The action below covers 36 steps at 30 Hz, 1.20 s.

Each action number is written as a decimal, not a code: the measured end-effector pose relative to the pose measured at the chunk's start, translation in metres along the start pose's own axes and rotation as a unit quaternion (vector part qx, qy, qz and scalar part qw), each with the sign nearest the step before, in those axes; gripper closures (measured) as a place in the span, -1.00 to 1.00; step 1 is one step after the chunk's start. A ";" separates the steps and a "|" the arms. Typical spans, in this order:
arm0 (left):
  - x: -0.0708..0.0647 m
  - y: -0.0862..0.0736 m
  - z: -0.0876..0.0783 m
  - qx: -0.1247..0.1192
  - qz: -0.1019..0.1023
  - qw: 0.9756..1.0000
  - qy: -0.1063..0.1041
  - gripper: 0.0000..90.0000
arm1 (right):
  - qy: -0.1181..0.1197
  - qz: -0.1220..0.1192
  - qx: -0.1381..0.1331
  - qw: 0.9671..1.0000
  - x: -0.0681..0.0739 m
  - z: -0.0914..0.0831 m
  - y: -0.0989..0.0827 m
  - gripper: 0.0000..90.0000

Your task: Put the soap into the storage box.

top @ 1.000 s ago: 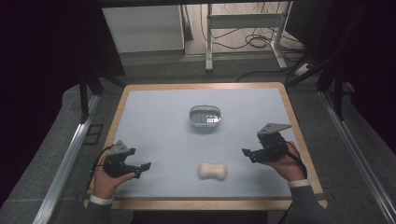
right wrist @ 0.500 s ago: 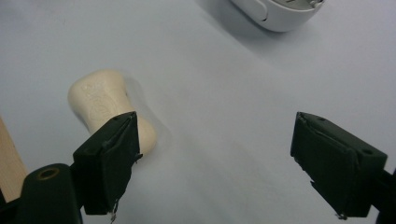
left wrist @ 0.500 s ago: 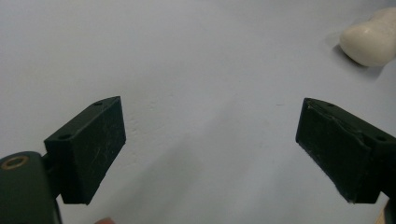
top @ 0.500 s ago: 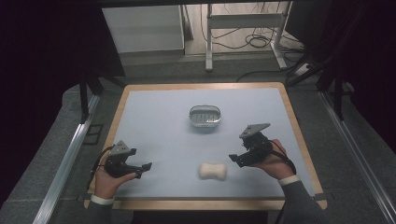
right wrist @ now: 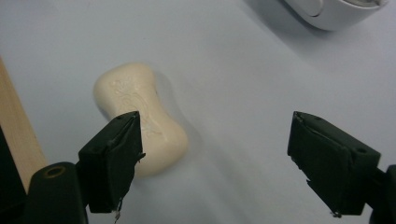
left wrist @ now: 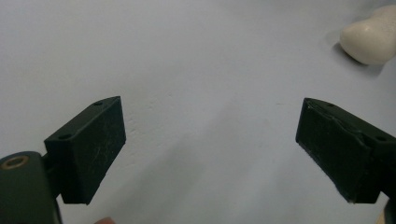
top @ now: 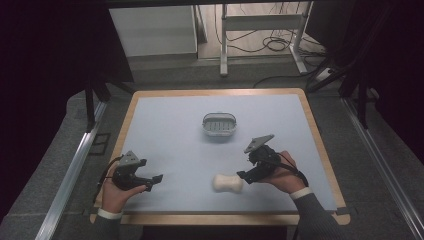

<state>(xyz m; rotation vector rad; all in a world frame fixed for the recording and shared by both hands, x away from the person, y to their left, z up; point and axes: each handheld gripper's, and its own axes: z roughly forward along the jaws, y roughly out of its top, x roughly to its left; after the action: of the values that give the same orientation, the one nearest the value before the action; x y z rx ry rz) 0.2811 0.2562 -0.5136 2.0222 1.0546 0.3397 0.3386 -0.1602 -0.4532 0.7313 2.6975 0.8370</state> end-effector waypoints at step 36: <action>0.001 -0.001 -0.002 0.000 0.003 1.000 0.007 -0.80 | 0.067 -0.099 0.137 0.983 0.042 0.056 0.029 -0.24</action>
<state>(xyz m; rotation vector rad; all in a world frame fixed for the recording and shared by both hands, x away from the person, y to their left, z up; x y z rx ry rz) 0.2804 0.2587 -0.5128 2.0251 1.0581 0.3571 0.3331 -0.0915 -0.4846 0.4588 2.9813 0.4898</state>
